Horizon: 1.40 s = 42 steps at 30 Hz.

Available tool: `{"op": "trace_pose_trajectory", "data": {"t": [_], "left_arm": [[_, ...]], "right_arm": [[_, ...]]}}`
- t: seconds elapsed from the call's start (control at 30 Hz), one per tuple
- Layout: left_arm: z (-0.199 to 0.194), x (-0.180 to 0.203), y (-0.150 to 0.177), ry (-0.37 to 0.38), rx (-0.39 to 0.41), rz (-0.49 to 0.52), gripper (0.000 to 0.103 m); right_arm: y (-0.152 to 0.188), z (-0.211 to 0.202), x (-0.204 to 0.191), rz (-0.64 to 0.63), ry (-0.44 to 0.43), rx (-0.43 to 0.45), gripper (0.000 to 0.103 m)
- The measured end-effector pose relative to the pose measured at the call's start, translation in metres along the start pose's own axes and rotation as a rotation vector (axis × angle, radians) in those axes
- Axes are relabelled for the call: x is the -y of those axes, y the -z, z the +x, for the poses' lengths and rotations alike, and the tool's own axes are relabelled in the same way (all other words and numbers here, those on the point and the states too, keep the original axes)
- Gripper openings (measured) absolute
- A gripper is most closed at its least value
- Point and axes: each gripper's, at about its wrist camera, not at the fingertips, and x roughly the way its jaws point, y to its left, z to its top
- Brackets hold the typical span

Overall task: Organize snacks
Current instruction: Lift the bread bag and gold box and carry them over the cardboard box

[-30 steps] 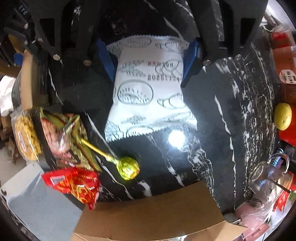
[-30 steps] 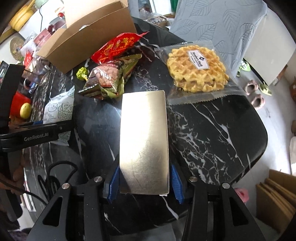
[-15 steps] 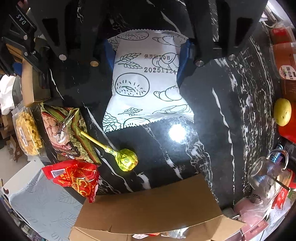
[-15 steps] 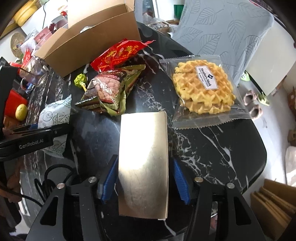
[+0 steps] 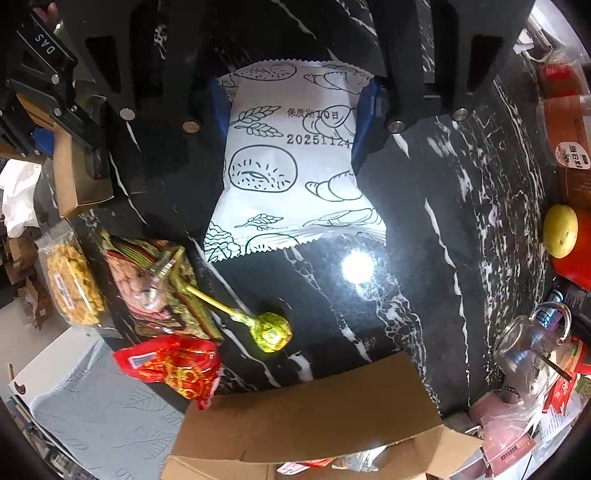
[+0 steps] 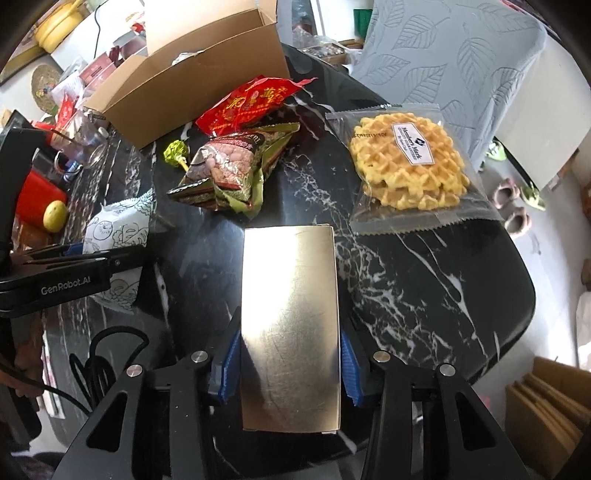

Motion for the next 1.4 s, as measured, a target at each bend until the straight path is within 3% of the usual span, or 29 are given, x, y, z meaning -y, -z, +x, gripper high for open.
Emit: {"op": "trace_pose_trajectory", "data": {"t": [0.53, 0.7, 1.17, 1.4], "left_arm": [[-0.064, 0.023, 0.046, 0.064, 0.063, 0.039, 0.053], [-0.081, 0.019, 0.045, 0.093, 0.102, 0.041, 0.053], [-0.154, 0.010, 0.060, 0.128, 0.249, 0.043, 0.053], [-0.178, 0.001, 0.047, 0.132, 0.320, 0.007, 0.053]], "right_arm": [[0.025, -0.042, -0.004, -0.007, -0.036, 0.047, 0.044], [0.030, -0.063, -0.010, -0.015, -0.039, 0.084, 0.044], [0.023, -0.120, -0.031, -0.083, -0.071, 0.199, 0.044], [0.001, -0.141, -0.044, -0.141, -0.118, 0.235, 0.044]]}}
